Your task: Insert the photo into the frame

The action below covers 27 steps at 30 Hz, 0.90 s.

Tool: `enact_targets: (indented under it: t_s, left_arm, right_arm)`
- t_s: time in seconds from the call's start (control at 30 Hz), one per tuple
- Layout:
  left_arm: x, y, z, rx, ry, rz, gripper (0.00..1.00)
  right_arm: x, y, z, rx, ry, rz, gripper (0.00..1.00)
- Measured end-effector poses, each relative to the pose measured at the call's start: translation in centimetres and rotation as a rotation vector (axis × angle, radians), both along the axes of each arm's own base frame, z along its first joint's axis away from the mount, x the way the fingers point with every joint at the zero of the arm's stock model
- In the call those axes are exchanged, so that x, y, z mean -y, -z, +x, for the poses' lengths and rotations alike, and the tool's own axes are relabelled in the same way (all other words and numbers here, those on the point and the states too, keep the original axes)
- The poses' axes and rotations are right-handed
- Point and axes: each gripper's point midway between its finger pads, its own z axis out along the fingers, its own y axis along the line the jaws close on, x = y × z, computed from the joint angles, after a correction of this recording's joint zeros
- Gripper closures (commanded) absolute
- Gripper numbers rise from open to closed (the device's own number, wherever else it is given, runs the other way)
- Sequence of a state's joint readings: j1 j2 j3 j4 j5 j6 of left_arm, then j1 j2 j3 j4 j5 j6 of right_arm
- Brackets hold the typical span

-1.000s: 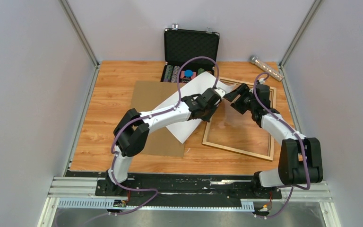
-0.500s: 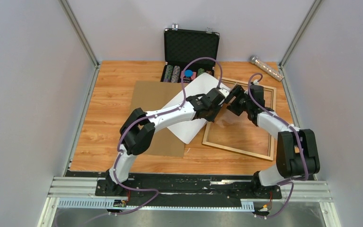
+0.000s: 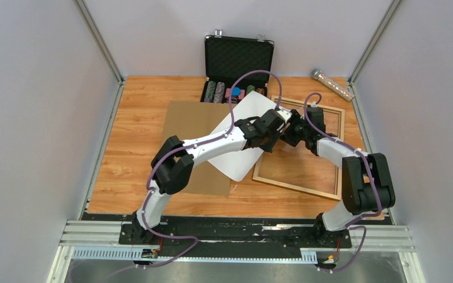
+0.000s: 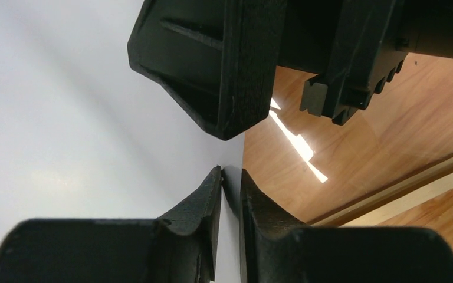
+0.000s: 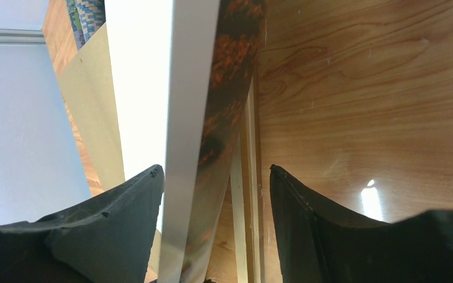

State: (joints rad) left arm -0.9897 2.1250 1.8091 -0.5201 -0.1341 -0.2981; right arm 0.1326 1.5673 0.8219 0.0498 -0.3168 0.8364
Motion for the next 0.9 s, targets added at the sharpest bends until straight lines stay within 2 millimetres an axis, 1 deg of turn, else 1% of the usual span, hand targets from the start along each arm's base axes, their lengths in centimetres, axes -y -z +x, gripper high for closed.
enact_targets:
  t_s: [0.03, 0.07, 0.1, 0.13, 0.2, 0.27, 0.43, 0.63, 0.67, 0.77, 0.83, 0.9]
  left_arm:
    - [0.0, 0.0, 0.0, -0.002, 0.001, -0.002, 0.69]
    - [0.1, 0.0, -0.1, -0.005, 0.002, -0.004, 0.61]
    - [0.2, 0.0, -0.2, -0.011, 0.005, -0.008, 0.57]
    - [0.2, 0.0, -0.3, -0.015, 0.008, -0.01, 0.49]
    - [0.3, 0.0, -0.4, -0.022, 0.01, -0.016, 0.41]
    - [0.4, 0.0, -0.5, -0.027, 0.013, -0.019, 0.35]
    - [0.6, 0.0, -0.9, -0.043, 0.026, -0.029, 0.27]
    - [0.6, 0.6, -1.5, -0.074, 0.045, -0.032, 0.22]
    - [0.6, 0.9, -1.7, -0.081, 0.049, -0.03, 0.21]
    - [0.2, 1.3, -2.1, -0.094, 0.055, -0.021, 0.18]
    - [-0.3, 1.4, -2.5, -0.099, 0.062, -0.012, 0.16]
    - [-1.0, 1.1, -3.0, -0.097, 0.073, -0.006, 0.14]
  right_arm:
    - [0.0, 0.0, 0.0, 0.0, 0.0, 0.0, 0.38]
    - [0.0, 0.0, 0.0, 0.0, 0.0, 0.0, 0.39]
    - [0.0, 0.0, 0.0, 0.0, 0.0, 0.0, 0.4]
    - [0.0, 0.0, 0.0, 0.001, 0.0, 0.0, 0.41]
    - [0.0, 0.0, 0.0, 0.001, -0.001, 0.0, 0.44]
    - [0.0, -0.1, 0.1, 0.004, -0.001, 0.001, 0.48]
    - [-0.1, -0.6, 0.6, 0.037, -0.011, 0.018, 0.59]
    - [0.4, -0.3, 1.2, 0.05, -0.009, 0.034, 0.76]
    - [0.6, -0.3, 1.3, 0.051, -0.007, 0.035, 0.81]
    - [1.3, -0.4, 1.6, 0.066, 0.004, 0.03, 0.99]
    - [2.2, -0.5, 1.9, 0.074, 0.017, 0.025, 1.0]
    - [3.3, -0.5, 2.2, 0.079, 0.037, 0.019, 1.0]
